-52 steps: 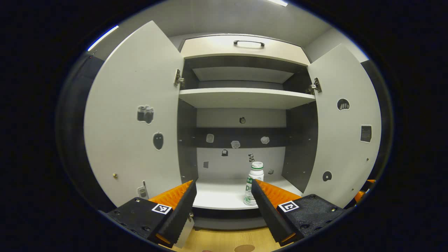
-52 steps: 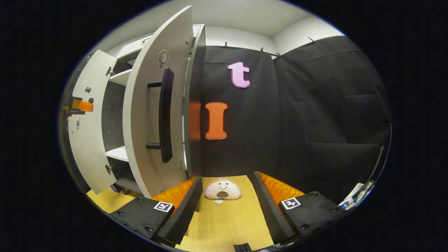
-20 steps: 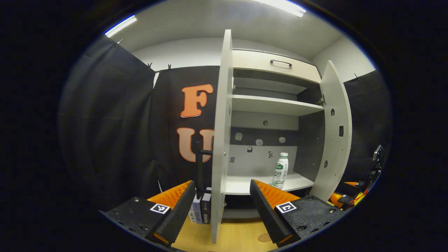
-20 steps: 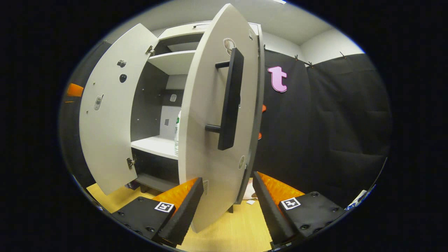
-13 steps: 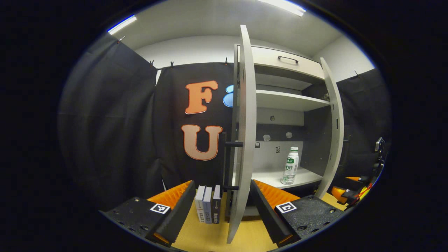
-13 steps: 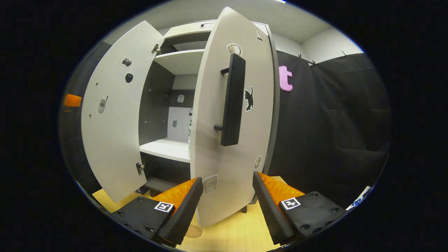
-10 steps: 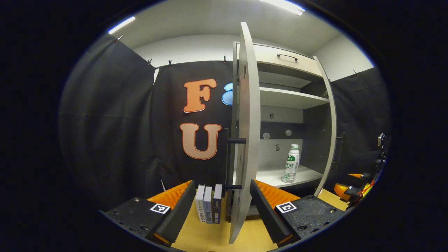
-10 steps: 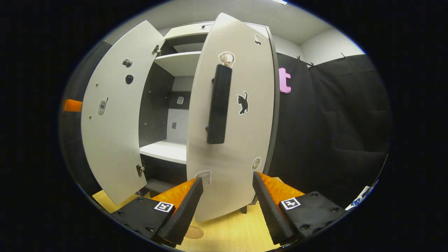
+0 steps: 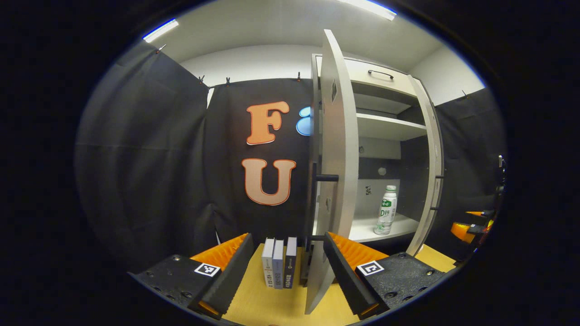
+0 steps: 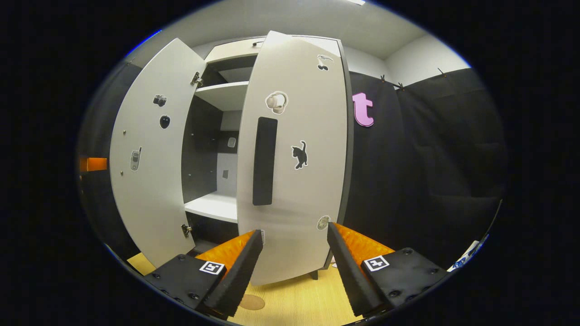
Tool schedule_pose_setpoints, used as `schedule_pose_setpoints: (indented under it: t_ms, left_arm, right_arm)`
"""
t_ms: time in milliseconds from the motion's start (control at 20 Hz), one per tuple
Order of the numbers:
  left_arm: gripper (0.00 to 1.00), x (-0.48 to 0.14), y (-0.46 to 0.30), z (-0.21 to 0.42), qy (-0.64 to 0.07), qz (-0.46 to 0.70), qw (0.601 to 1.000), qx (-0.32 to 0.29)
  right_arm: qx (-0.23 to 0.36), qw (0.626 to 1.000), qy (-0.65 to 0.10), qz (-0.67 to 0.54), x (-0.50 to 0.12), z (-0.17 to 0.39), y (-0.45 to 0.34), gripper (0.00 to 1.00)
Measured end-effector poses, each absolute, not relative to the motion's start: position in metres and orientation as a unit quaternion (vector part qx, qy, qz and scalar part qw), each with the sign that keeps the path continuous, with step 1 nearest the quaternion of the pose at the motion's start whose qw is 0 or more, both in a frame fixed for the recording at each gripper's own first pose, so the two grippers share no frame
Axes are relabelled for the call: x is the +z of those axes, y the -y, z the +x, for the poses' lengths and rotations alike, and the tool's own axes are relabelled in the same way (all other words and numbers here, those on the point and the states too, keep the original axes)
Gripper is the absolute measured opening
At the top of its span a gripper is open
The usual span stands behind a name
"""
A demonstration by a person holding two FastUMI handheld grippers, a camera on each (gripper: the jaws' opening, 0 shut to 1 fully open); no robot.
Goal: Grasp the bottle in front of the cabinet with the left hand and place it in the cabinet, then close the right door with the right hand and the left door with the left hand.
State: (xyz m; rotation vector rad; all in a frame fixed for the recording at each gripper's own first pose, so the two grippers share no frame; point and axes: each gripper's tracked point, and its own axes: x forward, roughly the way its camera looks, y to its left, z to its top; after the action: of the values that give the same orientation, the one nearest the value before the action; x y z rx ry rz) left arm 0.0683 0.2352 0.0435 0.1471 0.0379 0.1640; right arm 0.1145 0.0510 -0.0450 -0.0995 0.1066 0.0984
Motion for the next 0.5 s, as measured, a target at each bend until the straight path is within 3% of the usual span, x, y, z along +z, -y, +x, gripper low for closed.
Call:
schedule_pose_setpoints:
  t_ms: [500]
  left_arm:
    - [0.93, 0.008, -0.262, 0.092, -0.055, 0.061, 0.991, 0.101]
  right_arm:
    - [0.019, 0.998, -0.039, -0.052, -0.031, 0.109, -0.030, 0.95]
